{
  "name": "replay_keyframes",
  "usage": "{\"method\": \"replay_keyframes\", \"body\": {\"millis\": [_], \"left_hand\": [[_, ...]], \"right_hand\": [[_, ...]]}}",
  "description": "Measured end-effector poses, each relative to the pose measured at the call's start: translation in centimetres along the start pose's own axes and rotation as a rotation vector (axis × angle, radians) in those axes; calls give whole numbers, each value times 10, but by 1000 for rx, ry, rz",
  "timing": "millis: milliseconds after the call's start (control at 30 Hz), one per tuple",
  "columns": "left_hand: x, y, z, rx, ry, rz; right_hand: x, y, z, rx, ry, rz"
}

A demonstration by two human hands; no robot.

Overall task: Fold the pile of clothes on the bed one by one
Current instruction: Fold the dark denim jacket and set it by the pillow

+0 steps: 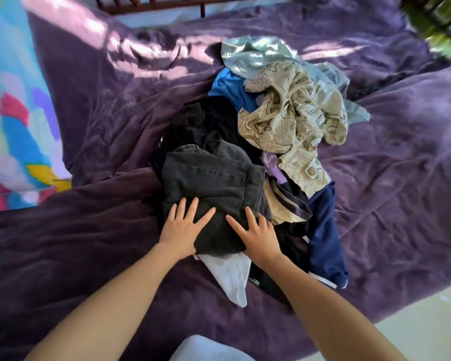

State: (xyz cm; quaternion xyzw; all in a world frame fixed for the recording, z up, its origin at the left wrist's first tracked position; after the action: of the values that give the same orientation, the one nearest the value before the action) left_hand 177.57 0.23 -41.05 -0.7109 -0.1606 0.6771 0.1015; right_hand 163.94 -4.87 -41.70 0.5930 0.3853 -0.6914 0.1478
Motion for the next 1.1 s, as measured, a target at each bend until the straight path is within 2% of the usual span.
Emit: {"method": "replay_keyframes", "body": {"millis": [67,133,200,300,533,633,867,1100], "left_hand": [[-11,-17,5,-13,14,196],[-4,-39,12,-5,13,307],[2,-48,16,8,5,318],[-25,-46,3,-25,-27,411],[-120,-49,-6,236,-64,592],[-162,-64,5,286,-81,676],[-243,-114,68,472,-151,893],[-277,-131,156,610,-182,934]], "right_hand": [[-21,1,0,-37,24,66],[-32,-1,3,-77,57,23],[-44,-2,6,-92,95,-22],[-69,-6,4,-109,97,3],[-137,-35,22,-18,188,41],[-181,-64,34,28,176,54],[-233,-168,75,171,209,118],[-240,-260,126,254,289,99]]}}
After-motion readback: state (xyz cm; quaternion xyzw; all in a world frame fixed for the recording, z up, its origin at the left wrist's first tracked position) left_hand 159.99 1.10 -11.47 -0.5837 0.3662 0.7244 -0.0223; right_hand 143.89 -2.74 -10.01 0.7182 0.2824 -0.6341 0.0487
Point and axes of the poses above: each hand's wrist, its own y-axis towards the middle knuckle, its own x-axis out of the palm, z = x × y, the point moved 9 cm from there along y, towards the middle knuckle, and after that the axes turned 3 degrees about z, right-handed, at the moved point
